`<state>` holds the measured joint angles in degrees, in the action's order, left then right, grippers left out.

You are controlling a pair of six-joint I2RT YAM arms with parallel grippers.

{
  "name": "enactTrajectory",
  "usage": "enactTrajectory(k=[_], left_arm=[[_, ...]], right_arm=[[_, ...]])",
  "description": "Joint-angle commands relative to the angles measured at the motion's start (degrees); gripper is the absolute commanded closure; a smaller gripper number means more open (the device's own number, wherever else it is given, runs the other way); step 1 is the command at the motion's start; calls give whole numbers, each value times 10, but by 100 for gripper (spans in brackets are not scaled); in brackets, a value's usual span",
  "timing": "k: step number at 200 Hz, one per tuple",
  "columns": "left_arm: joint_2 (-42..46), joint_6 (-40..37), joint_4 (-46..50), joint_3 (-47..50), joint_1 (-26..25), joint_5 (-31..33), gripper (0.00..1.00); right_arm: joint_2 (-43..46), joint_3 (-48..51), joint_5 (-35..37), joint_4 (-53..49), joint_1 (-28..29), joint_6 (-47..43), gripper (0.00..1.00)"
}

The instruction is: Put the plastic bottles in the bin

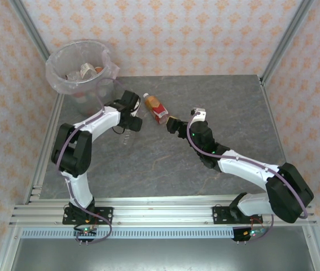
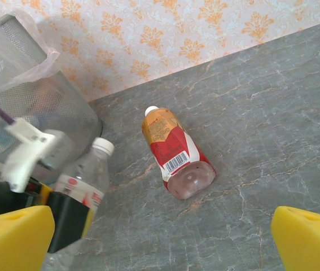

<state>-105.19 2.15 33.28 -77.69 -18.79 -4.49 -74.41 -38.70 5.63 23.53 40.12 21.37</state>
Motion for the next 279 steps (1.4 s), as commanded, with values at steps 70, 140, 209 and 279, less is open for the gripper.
enactTrajectory(k=[70,140,209,279], left_arm=[[130,2,-38,21,-9,-85,42],[197,5,-58,-46,-9,-91,43],[200,20,-90,-125,-8,39,43],[197,26,-150,-162,14,150,42]], right_arm=[[-10,-12,9,4,4,-7,1],[0,-6,14,5,3,-15,1],[15,5,12,10,3,-26,1],[41,12,-26,-10,4,-111,1]])
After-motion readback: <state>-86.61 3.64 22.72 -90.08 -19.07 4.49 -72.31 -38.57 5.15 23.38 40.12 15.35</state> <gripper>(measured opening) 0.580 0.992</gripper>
